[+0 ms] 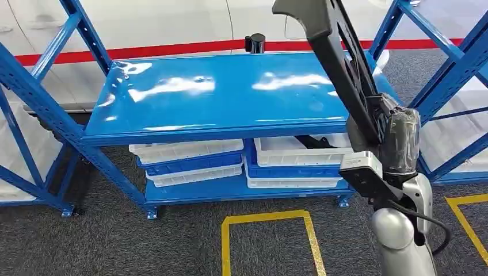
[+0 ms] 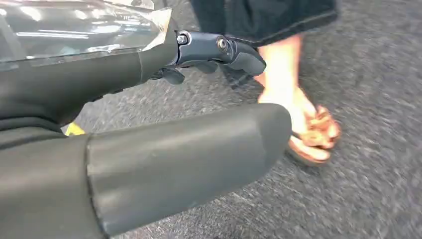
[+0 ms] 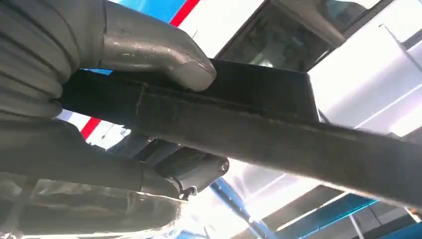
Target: Take the parts from the cabinet and place them on the table.
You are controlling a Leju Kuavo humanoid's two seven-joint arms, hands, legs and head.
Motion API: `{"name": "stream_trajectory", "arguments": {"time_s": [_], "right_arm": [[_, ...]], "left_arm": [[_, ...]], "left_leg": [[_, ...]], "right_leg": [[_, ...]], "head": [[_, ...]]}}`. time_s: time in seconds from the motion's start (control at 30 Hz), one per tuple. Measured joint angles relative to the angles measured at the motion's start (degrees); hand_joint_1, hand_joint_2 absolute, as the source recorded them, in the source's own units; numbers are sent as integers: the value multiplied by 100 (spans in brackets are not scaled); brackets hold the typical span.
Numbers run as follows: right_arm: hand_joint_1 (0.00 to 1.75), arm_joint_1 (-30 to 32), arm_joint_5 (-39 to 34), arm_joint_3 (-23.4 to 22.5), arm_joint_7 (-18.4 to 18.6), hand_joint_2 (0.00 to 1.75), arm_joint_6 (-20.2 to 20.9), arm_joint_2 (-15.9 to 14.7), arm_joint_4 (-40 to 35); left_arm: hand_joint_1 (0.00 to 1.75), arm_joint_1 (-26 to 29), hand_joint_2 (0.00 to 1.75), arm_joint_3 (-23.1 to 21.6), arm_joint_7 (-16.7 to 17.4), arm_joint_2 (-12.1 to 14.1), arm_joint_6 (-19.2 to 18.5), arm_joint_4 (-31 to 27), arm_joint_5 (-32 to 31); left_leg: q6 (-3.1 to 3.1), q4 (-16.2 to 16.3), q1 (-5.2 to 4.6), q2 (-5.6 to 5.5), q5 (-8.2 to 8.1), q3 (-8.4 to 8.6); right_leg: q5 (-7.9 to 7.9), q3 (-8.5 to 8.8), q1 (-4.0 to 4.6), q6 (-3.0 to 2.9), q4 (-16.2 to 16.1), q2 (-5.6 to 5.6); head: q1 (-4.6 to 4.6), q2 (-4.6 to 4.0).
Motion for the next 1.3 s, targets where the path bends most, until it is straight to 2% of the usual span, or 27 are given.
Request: {"name": "stream_trajectory", "arguments": {"time_s": [0.03,0.07,0.1,0.17,0.23,0.27,0.33,0.37,0.4,0.43,0.47,0.53,0.57,0.6,0.7,0.73,0.77,0.83,0.9,0.93,0.97,1.03,1.07,1.1,1.2,1.23,1.3], "right_arm": [[152,-102,-46,13,-24,175,-2,4,111],[152,-175,-70,22,-39,175,-4,7,192],[152,-242,-78,30,-46,175,-9,7,268],[152,-345,-81,74,-70,175,-9,17,398],[152,-386,-92,85,-92,175,-28,4,474],[152,-402,-94,96,-100,175,-33,0,508],[152,-423,-96,107,-107,175,-35,-9,574],[152,-421,-98,109,-107,175,-35,-9,605],[152,-422,-120,114,-107,175,-35,-9,647],[152,-445,-179,122,-116,175,-37,-9,701],[152,-509,-221,138,-129,175,-44,-9,774],[152,-696,-328,181,-203,175,-116,-11,955],[152,-782,-404,201,-244,175,-192,-18,1044],[152,-813,-474,214,-275,175,-249,-28,1101],[152,-817,-666,216,-315,175,-413,-138,1219],[152,-807,-710,216,-317,175,-442,-162,1239],[152,-793,-749,216,-321,175,-468,-197,1245],[152,-742,-819,212,-390,175,-507,-260,1263],[152,-769,-872,232,-494,175,-498,-282,1351],[152,-839,-881,271,-540,175,-481,-278,1463],[152,-934,-881,314,-557,175,-479,-273,1577],[152,-1050,-881,365,-577,175,-483,-269,1703],[152,-1084,-881,382,-599,175,-492,-265,1754],[152,-1149,-881,393,-607,175,-496,-258,1807],[152,-1405,-896,526,-634,175,-496,-210,2042],[152,-1496,-905,562,-649,175,-490,-201,2127],[152,-1756,-927,665,-708,175,-474,-168,2391]], "left_arm": [[0,-2,0,33,2,0,15,0,33],[0,-24,0,48,2,-2,24,0,33],[0,-18,0,61,2,-7,37,0,41],[0,-25,0,111,4,-15,48,0,41],[0,-21,0,138,4,-39,55,0,48],[0,-22,0,144,2,-46,59,0,48],[0,-21,0,153,4,-44,61,0,48],[0,-21,0,161,2,-48,63,-2,48],[0,-20,0,175,4,-48,70,0,61],[0,-20,0,192,4,-50,103,0,96],[0,-20,0,207,4,-52,116,0,122],[0,-20,0,251,-7,-59,142,0,159],[0,-19,0,268,-13,-57,151,0,162],[0,-19,0,280,-15,-59,153,0,162],[0,12,0,288,-24,-42,155,0,159],[0,35,0,293,-13,-37,157,0,157],[0,39,0,293,-2,-37,162,0,157],[0,40,0,308,13,-26,192,0,214],[0,36,0,369,55,-26,276,0,306],[0,36,0,410,74,-37,340,2,352],[0,31,0,446,88,-48,385,4,389],[0,19,0,472,98,-55,417,9,400],[0,-2,0,474,98,-57,424,9,406],[0,-16,0,489,103,-63,432,11,409],[0,-21,0,553,198,-79,561,11,441],[0,-25,0,573,249,-101,621,15,444],[0,-38,0,603,376,-125,778,24,444]], "left_leg": [[13,-545,10,0,101,370],[56,-801,-13,-14,-26,522],[126,-735,-39,-38,94,451],[183,-763,-75,-38,83,407],[324,-851,-19,-6,209,357],[380,-860,-32,-6,262,303],[405,-858,-37,4,339,186],[403,-854,-42,6,381,124],[397,-851,-43,5,423,69],[387,-849,-41,4,461,20],[370,-845,-38,4,494,-19],[319,-830,-33,3,551,-76],[279,-819,-51,1,578,-109],[244,-821,-61,-1,622,-127],[158,-824,-69,-35,718,-141],[129,-802,-58,-41,691,-186],[99,-650,-47,-16,465,-265],[64,162,-42,-11,-152,-539],[43,947,-40,-10,-456,-768],[51,1002,-39,-9,-408,-721],[73,773,-40,-10,-258,-537],[135,-135,-42,-10,120,44],[206,-621,-63,-18,157,322],[240,-766,-90,-9,131,436],[299,-814,-142,-7,176,376],[348,-919,-118,8,238,382],[405,-988,-71,49,347,340]], "right_leg": [[10,-27,-2,18,40,1],[28,-76,34,49,64,-3],[52,-73,45,85,63,-16],[113,-102,43,175,56,-27],[97,-189,52,243,107,-27],[-115,-312,55,194,299,-12],[-621,-618,49,128,1169,2],[-816,-765,49,130,1631,3],[-884,-808,48,170,1894,3],[-829,-708,43,223,1851,3],[-693,-487,32,286,1555,2],[-378,244,2,381,400,0],[-471,493,1,336,-59,6],[-410,542,78,267,-54,42],[-373,441,81,207,-19,36],[-320,377,-31,125,-50,22],[-278,375,-20,52,-41,21],[-203,281,9,-63,-35,-1],[-141,184,44,-82,-22,-4],[-111,141,56,-89,-14,0],[-97,108,69,-71,-1,14],[-79,77,88,-73,23,26],[-76,70,87,-69,36,15],[-55,25,161,-32,42,-1],[32,-13,97,95,35,-17],[49,-30,138,133,37,-6],[-321,-250,112,76,434,5]], "head": [[0,0],[-2,0],[28,0],[26,0],[24,0],[37,0],[42,0],[39,0],[39,0],[42,0],[42,0],[44,0],[42,0],[28,2],[33,0],[31,0],[13,0],[13,0],[13,0],[13,0],[11,0],[11,0],[11,0],[20,0],[11,0],[15,0],[53,0]]}}
